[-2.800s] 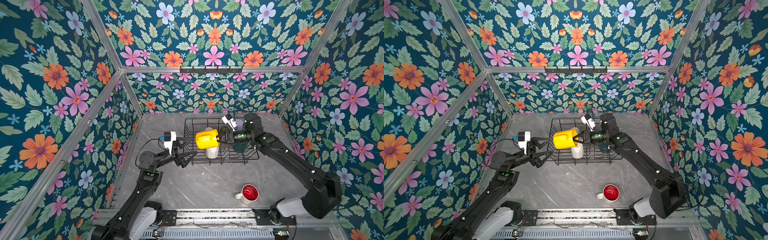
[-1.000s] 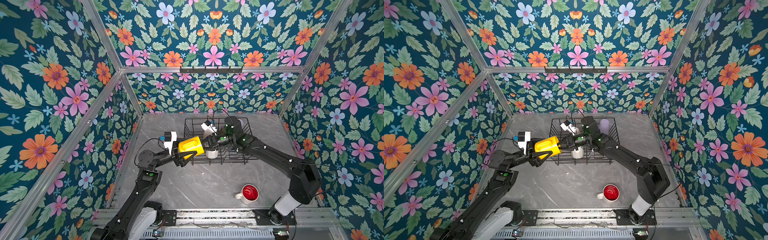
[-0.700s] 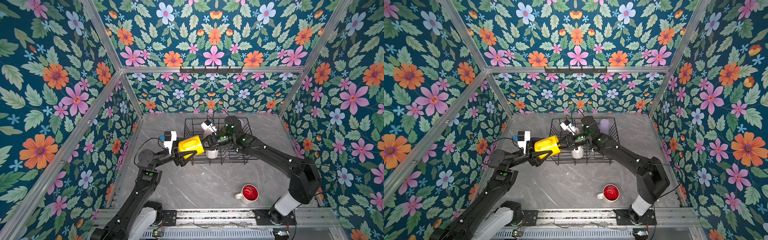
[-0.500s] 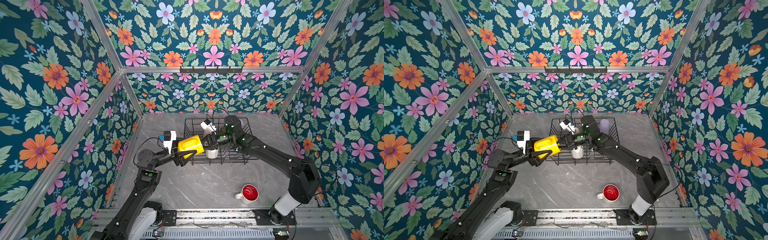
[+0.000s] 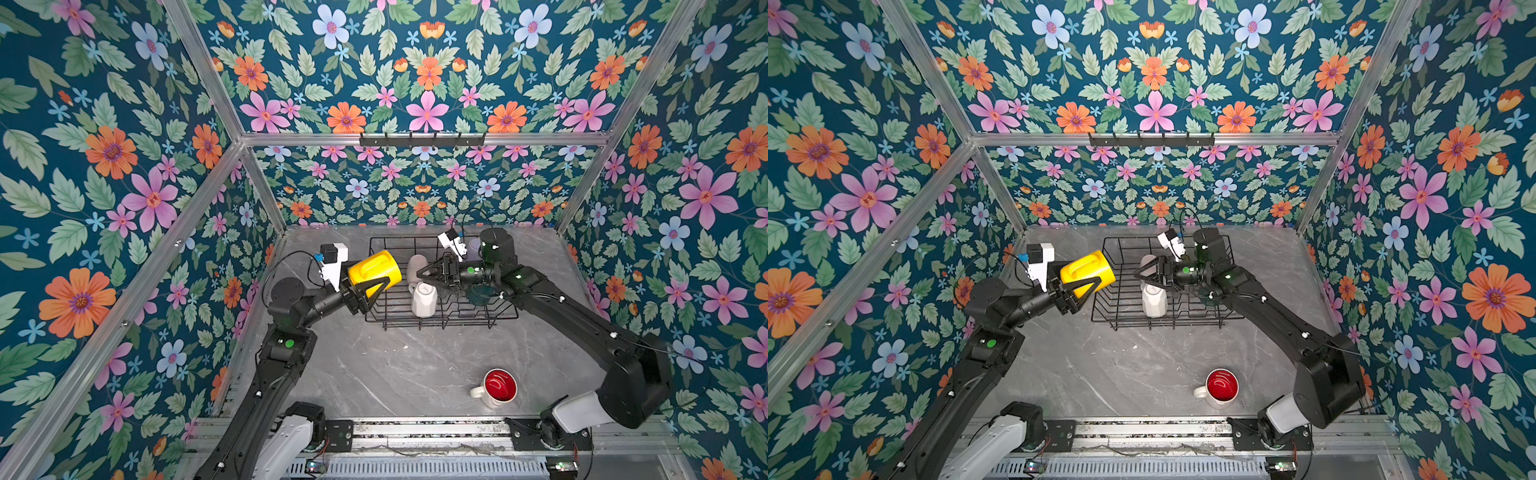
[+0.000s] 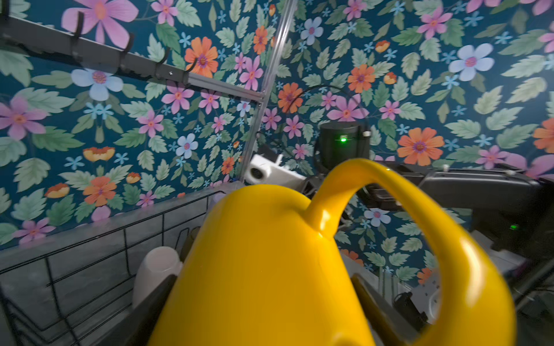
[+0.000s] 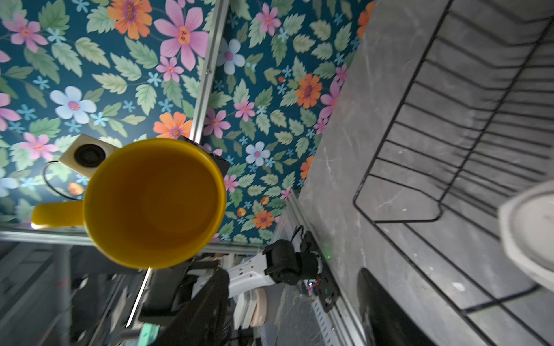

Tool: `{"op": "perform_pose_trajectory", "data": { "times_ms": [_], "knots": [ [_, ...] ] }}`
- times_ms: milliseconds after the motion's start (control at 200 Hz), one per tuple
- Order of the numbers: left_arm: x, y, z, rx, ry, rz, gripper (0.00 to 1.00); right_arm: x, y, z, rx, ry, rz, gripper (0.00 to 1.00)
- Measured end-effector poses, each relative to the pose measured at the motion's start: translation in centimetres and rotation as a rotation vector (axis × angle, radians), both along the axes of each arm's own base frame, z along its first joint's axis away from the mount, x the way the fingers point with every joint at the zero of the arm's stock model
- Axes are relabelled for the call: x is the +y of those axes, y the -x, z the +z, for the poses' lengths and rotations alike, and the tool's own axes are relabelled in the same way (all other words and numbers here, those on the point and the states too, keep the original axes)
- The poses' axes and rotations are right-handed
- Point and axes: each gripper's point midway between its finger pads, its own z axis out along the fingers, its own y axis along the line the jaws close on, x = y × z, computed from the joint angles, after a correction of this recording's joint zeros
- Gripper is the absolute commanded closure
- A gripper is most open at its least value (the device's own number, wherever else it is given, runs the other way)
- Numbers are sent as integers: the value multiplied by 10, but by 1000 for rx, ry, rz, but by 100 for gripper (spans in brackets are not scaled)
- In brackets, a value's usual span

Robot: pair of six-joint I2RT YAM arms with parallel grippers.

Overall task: Load the cups into the dish rack
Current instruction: 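Open the right gripper and withdraw while the left carries the mug over the rack, then lower the yellow mug upside down into the rack with the left gripper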

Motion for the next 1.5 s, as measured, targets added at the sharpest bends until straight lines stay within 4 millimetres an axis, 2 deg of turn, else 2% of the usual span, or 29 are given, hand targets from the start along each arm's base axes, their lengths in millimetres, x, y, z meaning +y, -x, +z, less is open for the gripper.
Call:
{"op": "perform_pose_trajectory", "data": {
  "times_ms": [125, 280, 501, 816, 1122, 1252, 1502],
  "knots": [
    [8, -28, -15, 105, -70, 109, 100, -23, -5, 4, -121, 100, -127, 14],
    [15, -56, -33, 233, -152, 202, 100, -51, -11, -6, -212, 224, -260, 5],
    [17, -83, -55, 372, -227, 271, 100, -78, -16, -18, -275, 332, -361, 1],
    [-1, -119, -89, 532, -391, 361, 100, -99, -13, -26, -320, 394, -408, 1],
    [-18, -144, -127, 617, -598, 454, 100, -112, -8, -39, -320, 440, -424, 1],
    [-16, -155, -145, 658, -664, 490, 100, -115, -6, -43, -318, 453, -423, 1],
    [-18, -170, -168, 707, -726, 509, 100, -120, -2, -53, -318, 471, -417, 1]
  ]
}}
